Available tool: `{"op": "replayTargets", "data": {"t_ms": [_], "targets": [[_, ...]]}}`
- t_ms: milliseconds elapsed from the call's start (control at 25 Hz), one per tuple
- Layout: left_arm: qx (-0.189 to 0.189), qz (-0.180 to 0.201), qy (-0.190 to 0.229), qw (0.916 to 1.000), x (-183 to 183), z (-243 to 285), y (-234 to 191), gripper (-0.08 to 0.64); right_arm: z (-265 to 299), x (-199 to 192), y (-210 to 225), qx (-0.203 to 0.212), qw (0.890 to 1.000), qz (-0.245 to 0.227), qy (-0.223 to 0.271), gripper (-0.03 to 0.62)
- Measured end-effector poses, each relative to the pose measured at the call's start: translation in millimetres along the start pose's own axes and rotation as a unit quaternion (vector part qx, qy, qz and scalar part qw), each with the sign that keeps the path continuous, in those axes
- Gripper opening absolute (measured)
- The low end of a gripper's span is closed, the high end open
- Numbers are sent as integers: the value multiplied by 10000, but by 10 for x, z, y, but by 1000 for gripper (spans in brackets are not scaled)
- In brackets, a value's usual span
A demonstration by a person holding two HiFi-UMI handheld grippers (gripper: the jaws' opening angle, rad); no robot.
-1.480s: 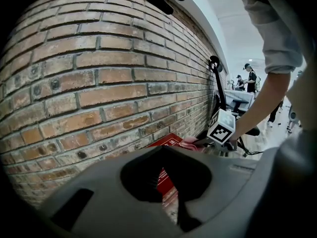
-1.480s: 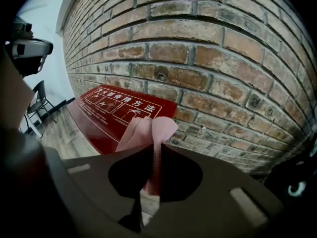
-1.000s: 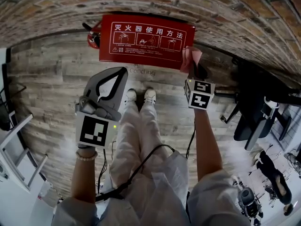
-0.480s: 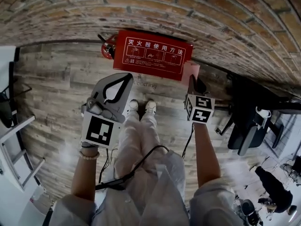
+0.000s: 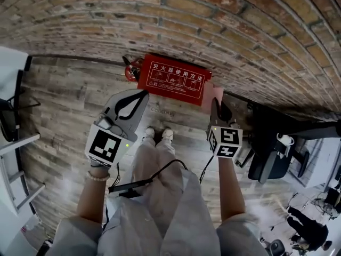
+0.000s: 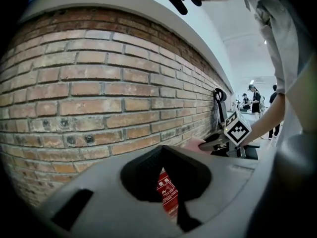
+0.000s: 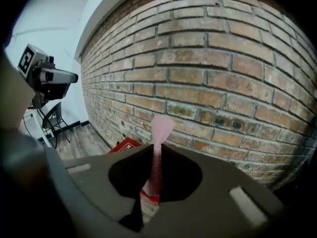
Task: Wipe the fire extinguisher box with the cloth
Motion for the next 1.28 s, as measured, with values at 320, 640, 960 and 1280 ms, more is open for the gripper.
{"op": "replayTargets", "data": {"t_ms": [320,640,960,1280], "targets": [[202,295,439,9984,540,-397,55,-2,-517,667,22,-74,9966,193,801,31],[85,665,687,9954,911,-669,248,-2,-952,1135,-105,94,9910,-75,1334,29],[34,860,859,9926,1027,-736,372,-2,-1223,1458,-269,168,9840,-603,1670,29],[57,1046,913,9903,1050,-755,419,-2,-1348,1506,-390,323,9812,-750,1751,29]]}}
Point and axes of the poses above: the fingertips, and each gripper's own axes: z forward along the fingers, y to its right, x out of its top, the point moved 8 cm from there along -z, backward along the fingers, and after that the axes turned 8 degrees about -z, right-handed, at the moved point
